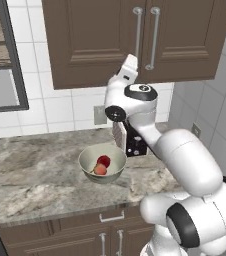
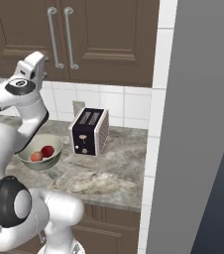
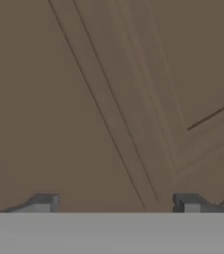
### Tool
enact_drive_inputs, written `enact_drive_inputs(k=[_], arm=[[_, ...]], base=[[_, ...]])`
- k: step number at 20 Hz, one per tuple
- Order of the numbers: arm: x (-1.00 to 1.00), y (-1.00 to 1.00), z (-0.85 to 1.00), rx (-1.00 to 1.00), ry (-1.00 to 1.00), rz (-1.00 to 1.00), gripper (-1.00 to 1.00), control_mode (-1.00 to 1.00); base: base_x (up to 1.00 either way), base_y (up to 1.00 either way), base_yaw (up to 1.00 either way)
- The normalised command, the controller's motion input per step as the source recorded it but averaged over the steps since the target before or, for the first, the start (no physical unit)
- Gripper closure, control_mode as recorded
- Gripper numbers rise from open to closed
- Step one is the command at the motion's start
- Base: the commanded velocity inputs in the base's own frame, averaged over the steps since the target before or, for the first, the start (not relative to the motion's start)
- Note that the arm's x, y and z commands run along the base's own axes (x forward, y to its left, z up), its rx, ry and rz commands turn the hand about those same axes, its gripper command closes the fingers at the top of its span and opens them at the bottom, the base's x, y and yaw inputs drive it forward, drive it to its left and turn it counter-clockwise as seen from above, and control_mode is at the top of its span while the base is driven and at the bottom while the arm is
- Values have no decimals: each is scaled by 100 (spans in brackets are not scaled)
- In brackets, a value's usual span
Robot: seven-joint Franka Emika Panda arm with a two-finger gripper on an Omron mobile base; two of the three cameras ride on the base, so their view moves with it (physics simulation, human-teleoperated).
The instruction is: Open the cabinet. Pick the peach and pear from the cabinet and place them into the bowl. Then close the cabinet.
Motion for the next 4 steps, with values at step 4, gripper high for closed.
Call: enact_drive_inputs(k=[4], arm=[[7, 0, 0, -1, 2, 12, -100, -100]], base=[[0, 0, 0]])
